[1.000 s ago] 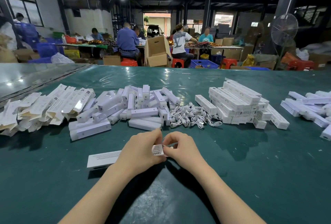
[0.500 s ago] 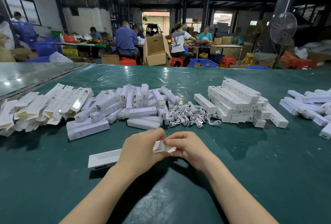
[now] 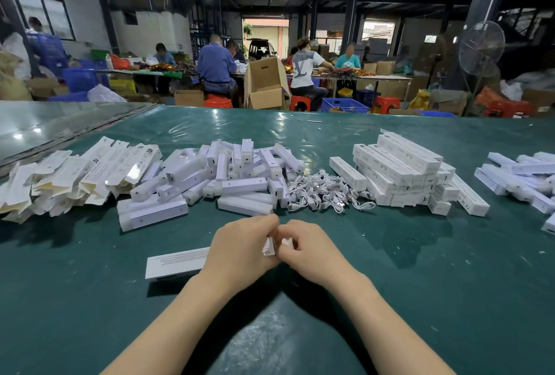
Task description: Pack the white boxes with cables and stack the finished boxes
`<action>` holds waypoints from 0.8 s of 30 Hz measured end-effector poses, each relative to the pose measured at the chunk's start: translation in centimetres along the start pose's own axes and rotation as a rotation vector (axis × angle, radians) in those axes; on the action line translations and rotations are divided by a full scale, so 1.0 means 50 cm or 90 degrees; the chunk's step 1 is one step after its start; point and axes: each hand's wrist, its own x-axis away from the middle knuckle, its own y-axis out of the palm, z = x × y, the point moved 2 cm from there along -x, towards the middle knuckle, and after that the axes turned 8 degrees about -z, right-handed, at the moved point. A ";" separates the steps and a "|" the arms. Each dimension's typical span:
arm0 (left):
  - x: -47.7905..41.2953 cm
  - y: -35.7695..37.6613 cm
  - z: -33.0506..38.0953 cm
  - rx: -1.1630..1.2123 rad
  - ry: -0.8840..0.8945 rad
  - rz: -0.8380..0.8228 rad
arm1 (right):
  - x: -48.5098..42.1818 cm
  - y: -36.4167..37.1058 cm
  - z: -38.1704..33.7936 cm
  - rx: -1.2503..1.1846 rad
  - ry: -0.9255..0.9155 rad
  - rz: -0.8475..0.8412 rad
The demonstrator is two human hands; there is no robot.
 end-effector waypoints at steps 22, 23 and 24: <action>-0.004 -0.005 -0.054 -0.027 -0.137 -0.076 | 0.010 -0.027 0.071 -0.466 0.128 0.365; -0.004 -0.006 -0.055 -0.030 -0.141 -0.069 | 0.008 -0.027 0.067 -0.536 0.113 0.340; -0.003 -0.005 -0.055 -0.031 -0.142 -0.064 | 0.006 -0.028 0.063 -0.594 0.099 0.320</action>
